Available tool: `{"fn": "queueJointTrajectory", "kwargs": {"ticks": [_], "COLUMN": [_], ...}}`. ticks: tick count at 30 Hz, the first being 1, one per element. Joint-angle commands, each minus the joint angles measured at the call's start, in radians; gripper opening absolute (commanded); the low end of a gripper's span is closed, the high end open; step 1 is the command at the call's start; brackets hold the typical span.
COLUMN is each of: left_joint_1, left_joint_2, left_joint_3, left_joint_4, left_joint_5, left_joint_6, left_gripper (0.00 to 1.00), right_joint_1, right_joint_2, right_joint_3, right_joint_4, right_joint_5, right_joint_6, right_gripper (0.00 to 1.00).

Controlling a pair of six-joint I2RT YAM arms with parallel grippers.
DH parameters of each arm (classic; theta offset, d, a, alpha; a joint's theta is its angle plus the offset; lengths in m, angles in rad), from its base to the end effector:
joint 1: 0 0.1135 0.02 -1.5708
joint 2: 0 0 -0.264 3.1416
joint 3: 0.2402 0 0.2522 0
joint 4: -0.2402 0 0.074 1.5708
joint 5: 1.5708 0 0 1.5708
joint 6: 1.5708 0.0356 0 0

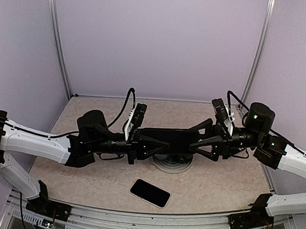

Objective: Put the phone into the phone case

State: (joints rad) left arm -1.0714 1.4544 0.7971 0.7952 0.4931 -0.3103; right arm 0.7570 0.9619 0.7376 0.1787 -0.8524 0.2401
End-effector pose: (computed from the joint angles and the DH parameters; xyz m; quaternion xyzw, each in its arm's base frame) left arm 0.1405 -0.2927 0.2880 0.4074 0.5229 -0.5895 0.4615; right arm 0.1404 0.1695 0.3296 -0.4444 0.5635 0.5633 0.4095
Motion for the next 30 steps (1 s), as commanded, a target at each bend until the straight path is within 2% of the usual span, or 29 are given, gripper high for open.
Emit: {"fn": "queueJointTrajectory", "kwargs": {"ticks": [1, 5, 9, 11, 12, 16, 17, 24, 25, 26, 27, 28, 30], "left_joint_1": [0.003, 0.005, 0.004, 0.003, 0.003, 0.002, 0.002, 0.001, 0.001, 0.001, 0.0, -0.001, -0.004], "left_joint_2": [-0.046, -0.065, -0.079, -0.081, -0.08, -0.075, -0.075, -0.079, -0.082, -0.084, -0.084, -0.083, -0.078], "left_joint_3": [-0.015, -0.02, -0.029, -0.026, -0.025, -0.024, -0.023, -0.022, -0.019, -0.017, -0.01, -0.003, 0.007], "left_joint_4": [0.113, 0.098, 0.105, 0.105, 0.103, 0.099, 0.098, 0.039, 0.025, 0.009, -0.01, -0.032, -0.064], "left_joint_5": [0.013, 0.008, 0.004, 0.004, 0.004, 0.007, 0.007, -0.03, -0.034, -0.033, -0.025, -0.018, -0.015], "left_joint_6": [-0.02, -0.01, -0.009, -0.009, -0.009, -0.009, -0.008, 0.018, 0.028, 0.039, 0.052, 0.064, 0.083], "left_gripper": [0.0, 0.0, 0.0, 0.0, 0.0, 0.0, 0.0, 0.0, 0.0, 0.0, 0.0, 0.0, 0.0], "right_joint_1": [0.0, -0.002, -0.001, -0.001, -0.001, -0.001, -0.001, -0.001, -0.001, -0.001, -0.001, -0.001, -0.001], "right_joint_2": [-0.006, -0.028, -0.029, -0.028, -0.027, -0.013, -0.011, -0.037, -0.043, -0.049, -0.054, -0.057, -0.054], "right_joint_3": [-0.025, -0.055, -0.069, -0.082, -0.084, -0.064, -0.059, -0.05, -0.052, -0.055, -0.057, -0.056, -0.05], "right_joint_4": [0.014, 0.03, -0.034, -0.025, -0.009, 0.008, 0.004, -0.03, -0.043, -0.049, -0.052, -0.05, -0.043], "right_joint_5": [-0.038, -0.054, -0.005, 0.009, 0.007, 0.005, 0.006, 0.065, 0.088, 0.094, 0.093, 0.095, 0.091], "right_joint_6": [-0.049, -0.054, -0.077, -0.068, -0.061, -0.055, -0.058, -0.072, -0.073, -0.077, -0.083, -0.084, -0.085], "right_gripper": [0.72, 0.65, 0.7, 0.68, 0.62, 0.02, 0.0, 0.0, 0.22, 0.55, 0.78, 0.9, 0.92]}}
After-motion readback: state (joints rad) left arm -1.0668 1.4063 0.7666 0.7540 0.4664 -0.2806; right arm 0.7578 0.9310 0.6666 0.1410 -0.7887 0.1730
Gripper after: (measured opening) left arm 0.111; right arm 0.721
